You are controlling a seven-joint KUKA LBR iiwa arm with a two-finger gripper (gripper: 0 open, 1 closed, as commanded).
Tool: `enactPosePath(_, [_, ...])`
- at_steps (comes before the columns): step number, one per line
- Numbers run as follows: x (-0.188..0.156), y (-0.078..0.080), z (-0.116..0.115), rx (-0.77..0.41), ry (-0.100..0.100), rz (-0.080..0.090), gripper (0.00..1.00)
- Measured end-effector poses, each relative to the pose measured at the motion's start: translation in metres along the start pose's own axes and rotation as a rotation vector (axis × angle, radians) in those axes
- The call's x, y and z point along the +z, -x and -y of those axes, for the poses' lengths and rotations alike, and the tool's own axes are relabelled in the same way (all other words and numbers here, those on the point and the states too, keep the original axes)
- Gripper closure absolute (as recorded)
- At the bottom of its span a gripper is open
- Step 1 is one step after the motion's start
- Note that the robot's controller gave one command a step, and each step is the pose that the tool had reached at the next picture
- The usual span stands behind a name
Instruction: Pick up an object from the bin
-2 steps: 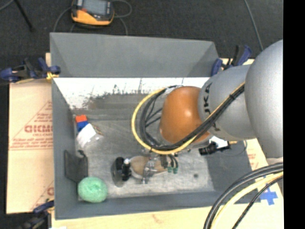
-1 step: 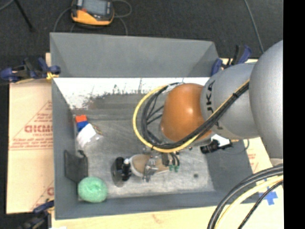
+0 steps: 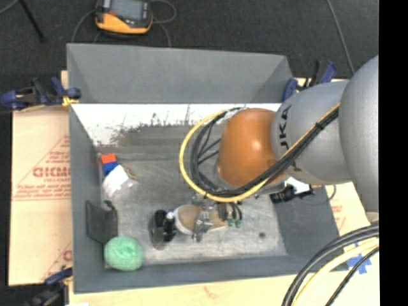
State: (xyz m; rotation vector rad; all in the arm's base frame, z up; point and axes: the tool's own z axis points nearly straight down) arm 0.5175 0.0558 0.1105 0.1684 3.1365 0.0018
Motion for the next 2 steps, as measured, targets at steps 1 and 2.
enactPosePath(1, [-0.0103,0.0004,0.0000,0.001,0.000,0.002,1.00])
enactPosePath(2, [-0.0181,0.0001,0.0001,0.002,0.000,0.000,1.00])
